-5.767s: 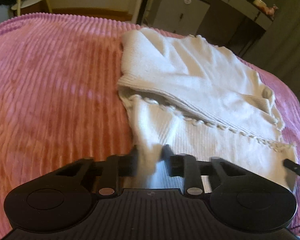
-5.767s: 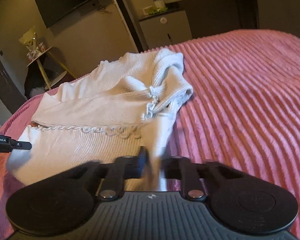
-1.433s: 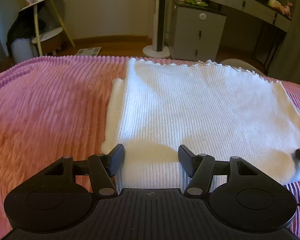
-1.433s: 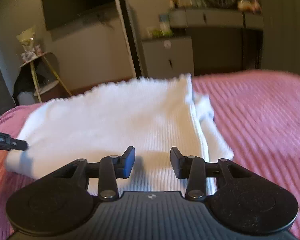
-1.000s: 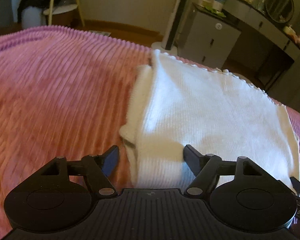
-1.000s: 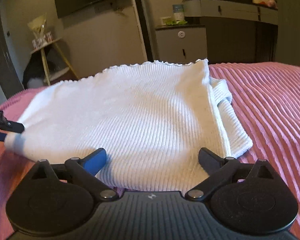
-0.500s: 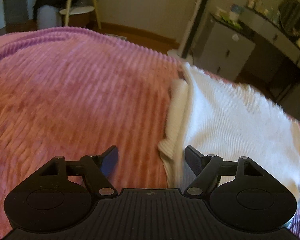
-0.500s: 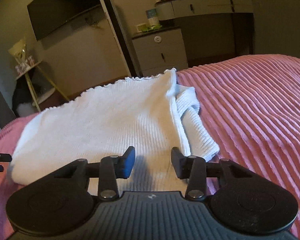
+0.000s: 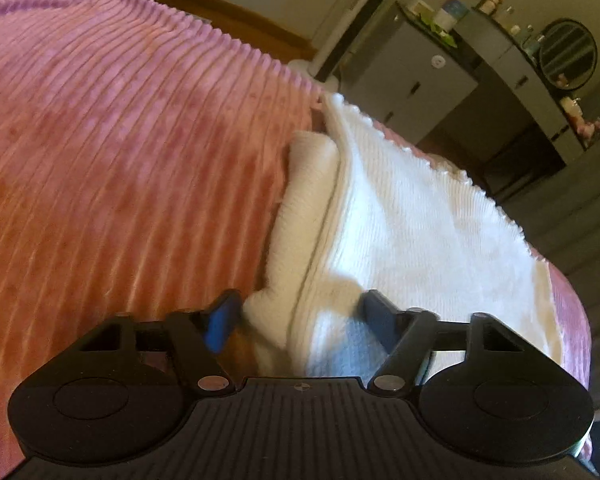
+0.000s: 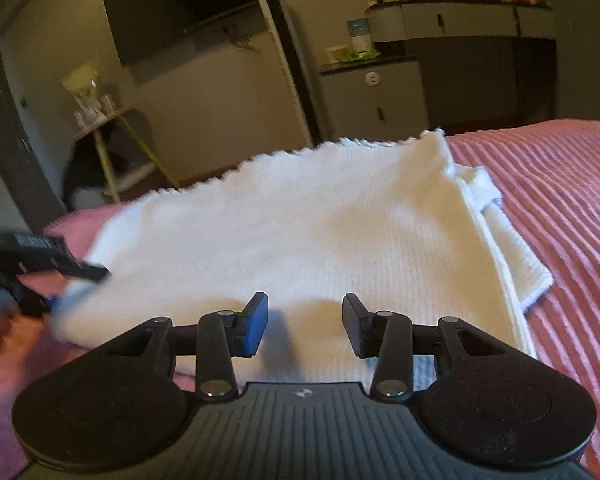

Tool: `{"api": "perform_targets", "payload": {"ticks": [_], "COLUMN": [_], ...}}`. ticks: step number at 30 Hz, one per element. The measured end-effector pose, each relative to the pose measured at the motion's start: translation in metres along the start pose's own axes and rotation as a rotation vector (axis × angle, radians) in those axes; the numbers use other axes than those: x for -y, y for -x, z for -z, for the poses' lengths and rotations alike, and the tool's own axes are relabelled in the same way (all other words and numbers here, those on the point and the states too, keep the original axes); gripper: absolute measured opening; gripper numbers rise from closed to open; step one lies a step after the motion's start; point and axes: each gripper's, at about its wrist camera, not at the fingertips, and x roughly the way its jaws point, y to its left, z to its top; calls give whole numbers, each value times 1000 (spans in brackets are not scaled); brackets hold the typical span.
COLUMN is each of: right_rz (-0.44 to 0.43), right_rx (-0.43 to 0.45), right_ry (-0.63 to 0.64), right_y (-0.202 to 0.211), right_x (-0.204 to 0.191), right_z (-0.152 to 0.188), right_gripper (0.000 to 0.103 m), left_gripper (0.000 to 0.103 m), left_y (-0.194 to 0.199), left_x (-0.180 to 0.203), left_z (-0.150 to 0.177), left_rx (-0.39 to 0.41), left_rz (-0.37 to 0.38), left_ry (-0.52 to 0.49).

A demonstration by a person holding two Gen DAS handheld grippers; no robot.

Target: Fold small clothes

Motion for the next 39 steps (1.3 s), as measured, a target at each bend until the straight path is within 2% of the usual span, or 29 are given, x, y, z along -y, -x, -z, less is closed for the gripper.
{"api": "perform_targets", "payload": {"ticks": [2,3,5,8,10,12,13,15,17,21,23,27,30,33,37,39], "right_rz": [-2,-2,-2,-4,-2,4,6,16,16,27,29,39,42,45,41,45], "right_rx": [12,18,25,31,32,39,46,64,81,99,100,105,102,90,71,71], "right_ry": [14,18,9,-7,-5,-7,-10,-20,-41,-98,-105,-130,-147,-160,-185,-181], "right_y": [1,2,4,7,10,14,17,23,29,32,33,35,35,33,26,25], "right_x": [0,-1,0,0,0,1,1,4,9,17,20,27,35,41,46,44], "right_z": [3,3,2,3,5,5,4,3,1,-1,-2,-1,0,3,5,5], "right_gripper": [40,40,40,39,39,39,39,39,39,39,39,39,39,39,39,39], "left_gripper": [38,35,35,50,52,42,28,25,24,23,23,23,24,27,34,44], "left_y": [0,-1,-3,-8,-8,-8,-7,2,15,36,38,18,-7,-30,-40,-43], "left_x": [3,2,-3,-8,-1,6,8,19,38,98,133,184,202,200,203,210], "left_z": [-2,-2,-2,3,3,-2,-5,-11,-17,-13,-1,35,64,82,88,90], "left_rx": [-12,-12,-8,-2,-3,-14,-22,-19,5,43,63,46,15,-25,-5,-8], "left_rz": [37,46,60,37,19,-1,-5,-15,1,49,56,67,20,-2,2,5], "left_ry": [6,3,26,33,19,35,46,56,22,-71,-174,-324,-412,-449,-510,-527]}}
